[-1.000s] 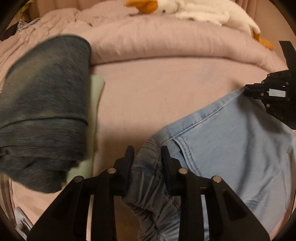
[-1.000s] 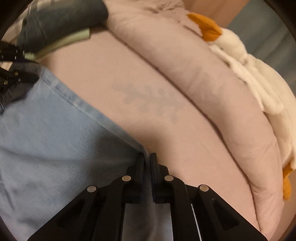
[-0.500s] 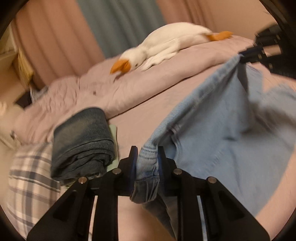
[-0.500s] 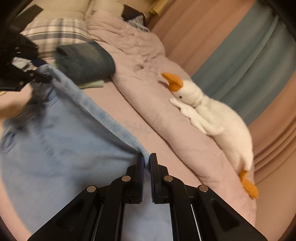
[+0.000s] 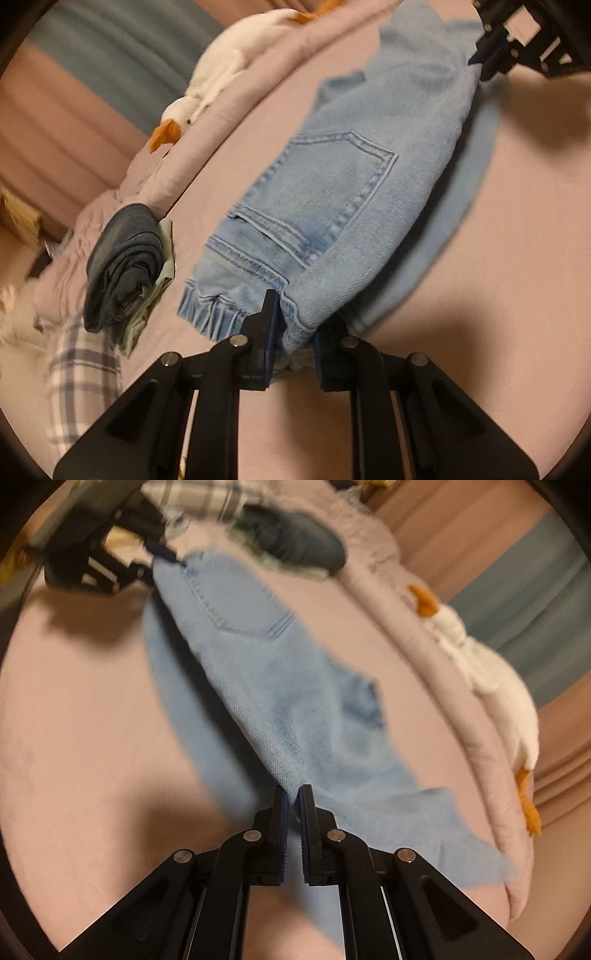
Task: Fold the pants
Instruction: 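Lift the jeans with both tools and lay one leg over the other, then open both tools and release the folded jeans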
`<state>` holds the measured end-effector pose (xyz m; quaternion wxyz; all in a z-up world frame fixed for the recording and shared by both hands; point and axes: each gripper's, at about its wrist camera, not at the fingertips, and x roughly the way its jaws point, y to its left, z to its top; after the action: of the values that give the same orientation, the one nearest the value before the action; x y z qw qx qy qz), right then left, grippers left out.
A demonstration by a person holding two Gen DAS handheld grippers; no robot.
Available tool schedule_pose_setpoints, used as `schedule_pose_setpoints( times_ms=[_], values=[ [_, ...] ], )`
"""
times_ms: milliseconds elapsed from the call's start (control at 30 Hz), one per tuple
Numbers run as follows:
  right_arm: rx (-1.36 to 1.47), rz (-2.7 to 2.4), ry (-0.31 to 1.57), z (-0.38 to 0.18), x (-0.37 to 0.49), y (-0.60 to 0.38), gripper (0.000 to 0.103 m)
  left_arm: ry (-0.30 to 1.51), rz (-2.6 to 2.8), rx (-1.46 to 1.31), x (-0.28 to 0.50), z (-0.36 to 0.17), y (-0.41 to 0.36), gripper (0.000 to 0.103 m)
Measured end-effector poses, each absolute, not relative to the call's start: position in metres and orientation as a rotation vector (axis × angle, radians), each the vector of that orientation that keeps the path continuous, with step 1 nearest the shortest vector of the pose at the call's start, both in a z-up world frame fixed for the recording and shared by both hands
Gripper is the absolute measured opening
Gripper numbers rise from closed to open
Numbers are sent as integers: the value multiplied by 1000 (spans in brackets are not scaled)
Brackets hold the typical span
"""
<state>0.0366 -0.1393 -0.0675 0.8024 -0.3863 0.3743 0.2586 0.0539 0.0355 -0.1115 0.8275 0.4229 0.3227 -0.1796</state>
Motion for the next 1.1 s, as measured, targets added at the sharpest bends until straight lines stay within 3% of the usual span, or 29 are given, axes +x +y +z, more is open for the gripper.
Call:
schedule_pose_setpoints(
  times_ms=[133, 300, 400, 433, 500, 533, 567, 633, 700, 867, 1100],
  values=[
    [-814, 525, 859, -95, 41, -133, 5, 685, -381, 931, 53, -118, 34, 17],
    [-753, 495, 835, -83, 35, -133, 6, 706, -359, 860, 51, -108, 43, 21],
    [-686, 483, 797, -65, 30, -135, 7, 749, -364, 739, 46, -97, 49, 30],
    [-670, 484, 804, -64, 30, -134, 7, 766, -372, 682, 45, -91, 53, 34],
    [-658, 500, 913, -83, 40, -133, 7, 787, -374, 608, 39, -86, 55, 53],
    [-650, 499, 950, -92, 42, -132, 7, 795, -364, 573, 35, -81, 55, 76],
    [-626, 499, 952, -97, 44, -132, 10, 784, -358, 556, 29, -77, 55, 86],
    [-530, 492, 959, -91, 48, -141, 14, 755, -380, 519, 15, -66, 55, 85],
    [-364, 508, 1002, -81, 52, -159, 43, 745, -386, 484, 7, -57, 56, 85],
    [134, 433, 937, -55, 55, -258, 45, 779, -426, 307, 22, -47, 34, 85],
    [797, -48, 822, -79, 85, -451, 45, 885, -586, -43, 89, -55, -48, 85]
  ],
)
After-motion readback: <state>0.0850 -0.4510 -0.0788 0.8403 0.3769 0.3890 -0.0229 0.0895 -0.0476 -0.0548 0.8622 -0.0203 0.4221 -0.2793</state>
